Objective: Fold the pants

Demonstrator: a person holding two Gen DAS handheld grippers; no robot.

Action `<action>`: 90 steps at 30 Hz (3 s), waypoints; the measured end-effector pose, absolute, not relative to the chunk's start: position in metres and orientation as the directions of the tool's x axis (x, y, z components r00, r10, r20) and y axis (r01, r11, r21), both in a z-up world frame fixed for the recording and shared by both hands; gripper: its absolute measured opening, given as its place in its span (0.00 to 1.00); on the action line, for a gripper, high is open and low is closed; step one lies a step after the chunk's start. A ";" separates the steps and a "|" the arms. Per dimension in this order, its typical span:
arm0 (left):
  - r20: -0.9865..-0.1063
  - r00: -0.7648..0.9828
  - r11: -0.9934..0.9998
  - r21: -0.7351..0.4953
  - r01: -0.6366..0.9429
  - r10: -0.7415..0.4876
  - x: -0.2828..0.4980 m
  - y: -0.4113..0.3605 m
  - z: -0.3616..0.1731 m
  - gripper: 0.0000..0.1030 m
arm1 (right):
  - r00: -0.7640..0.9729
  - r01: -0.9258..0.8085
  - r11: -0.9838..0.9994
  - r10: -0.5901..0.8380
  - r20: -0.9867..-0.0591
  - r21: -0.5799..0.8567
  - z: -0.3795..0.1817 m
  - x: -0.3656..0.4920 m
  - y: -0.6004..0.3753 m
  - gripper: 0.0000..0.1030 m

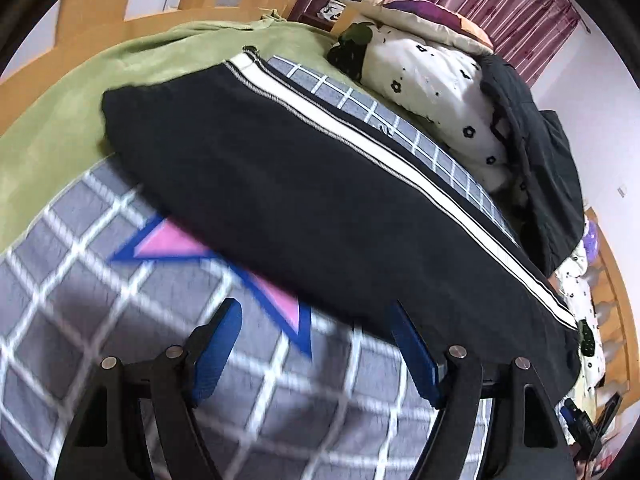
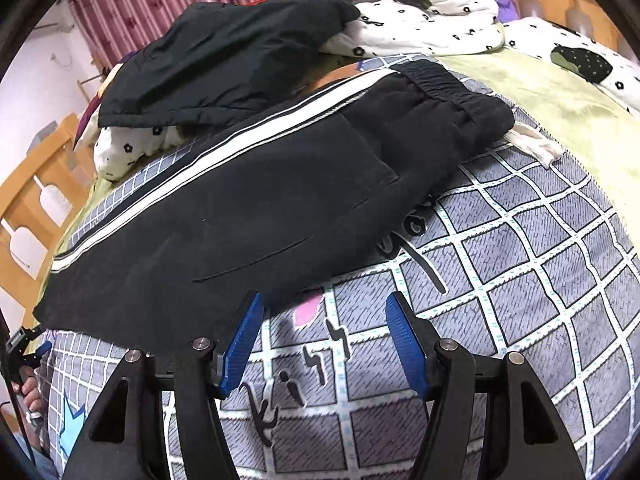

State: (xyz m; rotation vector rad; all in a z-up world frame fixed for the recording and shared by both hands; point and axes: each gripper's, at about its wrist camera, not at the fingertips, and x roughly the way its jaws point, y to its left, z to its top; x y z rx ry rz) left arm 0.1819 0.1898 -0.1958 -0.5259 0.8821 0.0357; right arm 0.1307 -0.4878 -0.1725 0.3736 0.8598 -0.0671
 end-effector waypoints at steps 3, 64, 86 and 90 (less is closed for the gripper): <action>-0.767 0.614 0.866 -0.423 -0.266 -0.186 0.203 0.192 -0.207 0.71 | 0.660 0.211 0.922 0.111 -0.743 0.325 -0.180 0.142 -0.489 0.61; -0.808 0.577 0.918 -0.132 -0.373 0.118 0.042 0.175 -0.179 0.68 | 0.852 0.320 0.865 -0.085 -0.516 0.386 -0.114 0.087 -0.624 0.43; -0.743 0.658 0.827 -0.288 -0.483 0.126 0.045 0.274 -0.181 0.13 | 0.665 0.399 0.904 -0.170 -0.727 0.154 -0.094 0.016 -0.573 0.54; -0.815 0.571 0.869 -0.212 -0.447 0.094 0.044 0.275 -0.194 0.47 | 0.681 0.345 0.927 -0.140 -0.719 0.146 -0.085 0.033 -0.536 0.54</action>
